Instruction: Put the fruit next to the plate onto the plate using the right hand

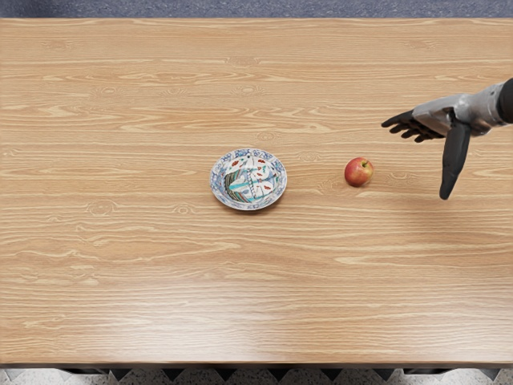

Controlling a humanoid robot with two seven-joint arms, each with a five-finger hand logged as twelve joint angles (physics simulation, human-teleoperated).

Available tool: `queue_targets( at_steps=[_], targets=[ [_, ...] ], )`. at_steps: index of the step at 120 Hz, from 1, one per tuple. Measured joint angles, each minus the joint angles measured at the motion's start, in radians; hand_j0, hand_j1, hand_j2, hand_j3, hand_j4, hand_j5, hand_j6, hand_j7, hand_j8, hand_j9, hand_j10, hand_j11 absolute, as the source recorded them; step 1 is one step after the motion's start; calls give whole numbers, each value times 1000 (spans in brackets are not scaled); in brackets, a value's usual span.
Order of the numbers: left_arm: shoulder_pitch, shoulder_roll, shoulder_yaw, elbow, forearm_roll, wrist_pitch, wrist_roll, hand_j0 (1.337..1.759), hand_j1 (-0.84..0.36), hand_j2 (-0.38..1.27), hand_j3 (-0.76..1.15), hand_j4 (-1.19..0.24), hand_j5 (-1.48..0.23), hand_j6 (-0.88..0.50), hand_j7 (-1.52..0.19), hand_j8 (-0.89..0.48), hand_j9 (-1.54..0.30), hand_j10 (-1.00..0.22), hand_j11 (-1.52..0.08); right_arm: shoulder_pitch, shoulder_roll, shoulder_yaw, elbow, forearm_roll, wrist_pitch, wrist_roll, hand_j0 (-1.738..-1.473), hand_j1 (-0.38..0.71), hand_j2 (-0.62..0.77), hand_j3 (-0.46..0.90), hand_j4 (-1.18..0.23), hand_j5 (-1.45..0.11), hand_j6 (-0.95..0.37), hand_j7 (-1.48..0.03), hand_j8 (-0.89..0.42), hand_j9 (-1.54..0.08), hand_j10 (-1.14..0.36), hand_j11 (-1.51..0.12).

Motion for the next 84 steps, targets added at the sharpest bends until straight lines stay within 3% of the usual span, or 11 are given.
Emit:
queue_targets(
  at_steps=[21, 34, 47, 64, 84],
  targets=[
    [0, 0, 0, 0, 0, 0, 0, 1658, 349, 0, 0, 0, 0, 0, 0, 0, 0, 0, 0, 1, -2, -3, -4, 0, 0, -3, -1658, -349, 0, 0, -4, -1, -6, 0, -5, 0, -3, 0],
    [0, 0, 0, 0, 0, 0, 0, 1658, 349, 0, 0, 0, 0, 0, 0, 0, 0, 0, 0, 9, 7, 4, 4, 11, 0, -54, -1658, -349, 0, 0, -4, -1, -6, 0, -5, 0, -3, 0],
    [0, 0, 0, 0, 0, 0, 0, 1658, 349, 0, 0, 0, 0, 0, 0, 0, 0, 0, 0, 35, 23, 5, 13, 52, 0, -77, -1658, -349, 0, 0, -4, -1, -6, 0, -5, 0, -3, 0],
    [0, 0, 0, 0, 0, 0, 0, 1658, 349, 0, 0, 0, 0, 0, 0, 0, 0, 0, 0, 84, 61, -2, 25, 39, 0, -87, -1658, -349, 0, 0, -4, -1, -5, 0, -4, 0, -3, 0],
    [0, 0, 0, 0, 0, 0, 0, 1658, 349, 0, 0, 0, 0, 0, 0, 0, 0, 0, 0, 86, 141, 5, 33, -17, 0, -89, -1658, -349, 0, 0, -3, 0, -5, 0, -4, 0, -3, 0]
  ],
)
